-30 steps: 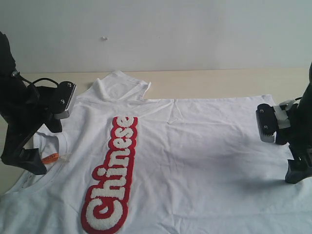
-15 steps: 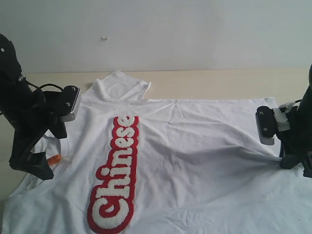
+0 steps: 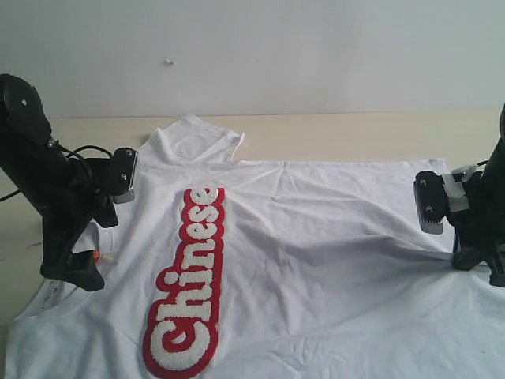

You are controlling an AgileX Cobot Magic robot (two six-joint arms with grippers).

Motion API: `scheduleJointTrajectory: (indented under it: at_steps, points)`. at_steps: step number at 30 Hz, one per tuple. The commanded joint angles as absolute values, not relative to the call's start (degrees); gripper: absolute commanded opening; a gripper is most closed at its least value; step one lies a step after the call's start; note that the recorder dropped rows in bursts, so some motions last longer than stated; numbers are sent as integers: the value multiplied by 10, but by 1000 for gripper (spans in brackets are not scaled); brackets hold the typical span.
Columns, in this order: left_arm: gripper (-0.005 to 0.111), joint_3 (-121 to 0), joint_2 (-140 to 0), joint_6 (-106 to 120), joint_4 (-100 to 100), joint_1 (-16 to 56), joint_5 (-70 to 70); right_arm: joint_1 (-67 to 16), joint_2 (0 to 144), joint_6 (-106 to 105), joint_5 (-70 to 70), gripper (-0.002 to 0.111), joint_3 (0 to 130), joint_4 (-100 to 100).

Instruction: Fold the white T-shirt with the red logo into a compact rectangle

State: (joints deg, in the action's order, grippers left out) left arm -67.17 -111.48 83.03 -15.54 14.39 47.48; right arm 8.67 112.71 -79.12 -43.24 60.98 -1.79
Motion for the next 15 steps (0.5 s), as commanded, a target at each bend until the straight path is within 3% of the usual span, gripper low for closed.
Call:
scheduleJointTrajectory:
  at_steps: [1, 11, 12, 14, 15]
  points:
    - [105, -675, -1139, 816, -129, 143, 436, 87, 1144, -779, -405, 0, 602, -15]
    - [105, -675, -1186, 810, -103, 143, 435, 87, 1144, -767, -405, 0, 602, -15]
    - [101, -675, -1192, 809, -89, 143, 446, 87, 1144, -766, -405, 0, 602, -15]
    - [80, -675, -1204, 777, -64, 143, 450, 87, 1144, -766, -405, 0, 602, -15]
    - [60, -675, -1210, 765, -63, 143, 449, 87, 1144, -766, -405, 0, 602, -15]
